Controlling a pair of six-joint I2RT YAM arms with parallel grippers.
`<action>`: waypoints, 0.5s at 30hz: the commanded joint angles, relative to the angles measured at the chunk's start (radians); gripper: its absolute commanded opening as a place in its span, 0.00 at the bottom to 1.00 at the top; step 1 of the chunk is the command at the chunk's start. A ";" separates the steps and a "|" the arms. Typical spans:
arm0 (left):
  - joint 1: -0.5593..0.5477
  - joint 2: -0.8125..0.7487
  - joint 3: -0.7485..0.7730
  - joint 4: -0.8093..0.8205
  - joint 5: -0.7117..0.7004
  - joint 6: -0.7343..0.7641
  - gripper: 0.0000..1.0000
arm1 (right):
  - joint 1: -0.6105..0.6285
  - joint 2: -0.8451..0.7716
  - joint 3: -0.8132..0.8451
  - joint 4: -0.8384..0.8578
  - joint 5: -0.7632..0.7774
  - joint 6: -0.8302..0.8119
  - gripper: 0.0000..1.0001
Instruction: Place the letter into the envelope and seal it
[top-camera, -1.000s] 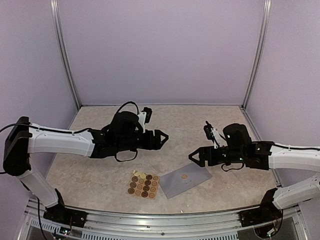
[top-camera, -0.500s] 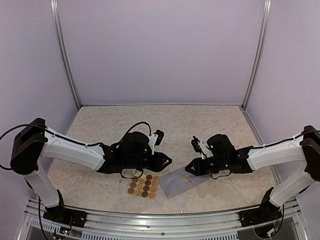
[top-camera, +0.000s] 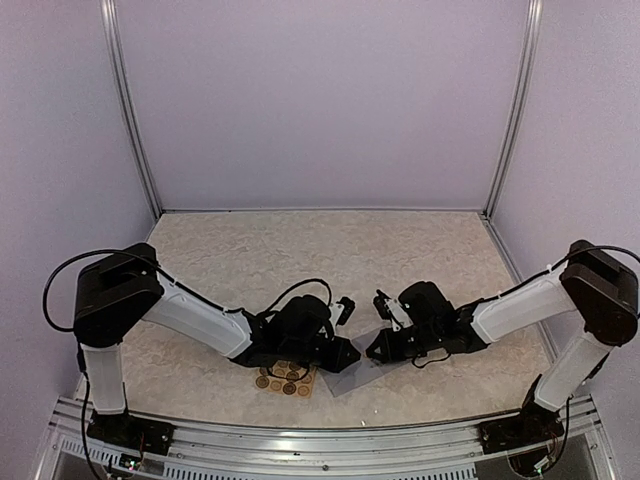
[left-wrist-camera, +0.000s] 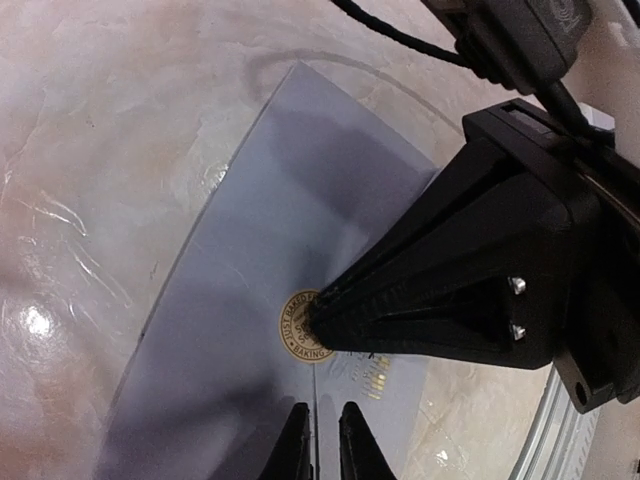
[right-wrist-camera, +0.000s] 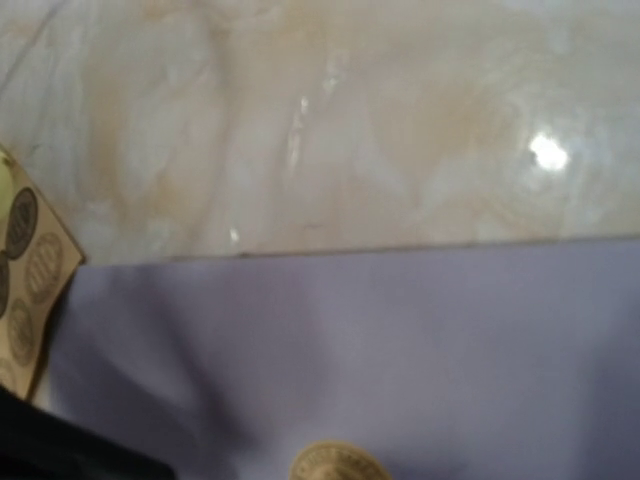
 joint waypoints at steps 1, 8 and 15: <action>0.001 0.038 0.021 0.036 -0.011 -0.009 0.09 | 0.011 0.032 0.027 0.028 -0.008 0.007 0.02; 0.004 0.072 -0.016 0.030 -0.041 -0.058 0.00 | 0.027 0.047 -0.009 0.031 -0.006 0.027 0.02; 0.003 0.077 -0.042 0.006 -0.089 -0.106 0.00 | 0.053 0.050 -0.043 0.029 0.006 0.050 0.01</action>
